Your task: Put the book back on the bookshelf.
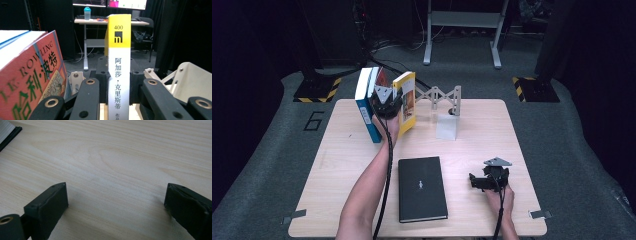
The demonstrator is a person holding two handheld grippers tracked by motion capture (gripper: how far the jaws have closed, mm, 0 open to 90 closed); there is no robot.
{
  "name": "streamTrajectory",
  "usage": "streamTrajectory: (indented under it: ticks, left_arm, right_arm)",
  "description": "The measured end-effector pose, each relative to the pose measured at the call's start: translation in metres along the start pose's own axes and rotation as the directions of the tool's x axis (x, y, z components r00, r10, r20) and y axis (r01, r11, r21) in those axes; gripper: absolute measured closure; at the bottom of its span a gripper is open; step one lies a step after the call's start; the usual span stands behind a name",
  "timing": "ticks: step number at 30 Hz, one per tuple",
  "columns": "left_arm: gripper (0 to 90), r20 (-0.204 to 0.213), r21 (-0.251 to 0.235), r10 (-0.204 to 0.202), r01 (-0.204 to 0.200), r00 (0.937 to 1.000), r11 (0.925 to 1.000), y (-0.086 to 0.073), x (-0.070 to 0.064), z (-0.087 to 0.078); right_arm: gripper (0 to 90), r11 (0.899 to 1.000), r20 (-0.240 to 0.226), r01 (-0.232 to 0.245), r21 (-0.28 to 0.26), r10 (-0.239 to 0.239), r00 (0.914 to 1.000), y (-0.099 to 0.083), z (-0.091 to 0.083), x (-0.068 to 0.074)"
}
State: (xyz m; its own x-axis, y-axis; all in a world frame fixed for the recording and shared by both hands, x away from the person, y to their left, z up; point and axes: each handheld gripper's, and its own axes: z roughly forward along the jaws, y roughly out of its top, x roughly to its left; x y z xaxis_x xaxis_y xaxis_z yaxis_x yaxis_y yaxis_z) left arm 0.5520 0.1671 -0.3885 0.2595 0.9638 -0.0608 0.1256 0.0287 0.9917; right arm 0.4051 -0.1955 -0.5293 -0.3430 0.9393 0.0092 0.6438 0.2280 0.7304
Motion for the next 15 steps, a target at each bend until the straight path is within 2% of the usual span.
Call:
streamTrajectory:
  ticks: [3, 7, 12, 14, 15]
  left_arm:
    - [75.9, 0.000, -0.003, -0.002, 0.002, 1.0000, 1.0000, -0.006, 0.000, -0.002]
    - [75.8, 0.018, 0.018, 0.007, -0.007, 0.9998, 0.9998, -0.006, 0.001, -0.009]
    - [75.6, 0.033, 0.074, 0.044, -0.046, 0.9985, 0.9962, -0.004, 0.001, -0.018]
    - [75.5, 0.047, 0.101, 0.029, -0.034, 0.9985, 0.9943, -0.002, 0.002, -0.023]
    - [75.5, 0.057, 0.121, 0.035, -0.042, 0.9977, 0.9917, -0.002, 0.003, -0.027]
  right_arm:
    - [4.6, 1.000, -0.001, 0.002, 0.000, -0.002, 1.0000, 0.000, 0.000, 0.000]
    - [4.9, 1.000, -0.003, 0.006, 0.000, -0.006, 1.0000, 0.000, 0.000, 0.000]
    - [5.0, 1.000, -0.001, 0.006, 0.000, -0.006, 1.0000, 0.000, 0.000, 0.000]
    - [5.0, 1.000, -0.001, 0.007, -0.001, -0.007, 1.0000, 0.000, 0.000, 0.000]
    - [5.0, 1.000, -0.001, 0.007, -0.001, -0.007, 1.0000, 0.000, 0.000, 0.000]
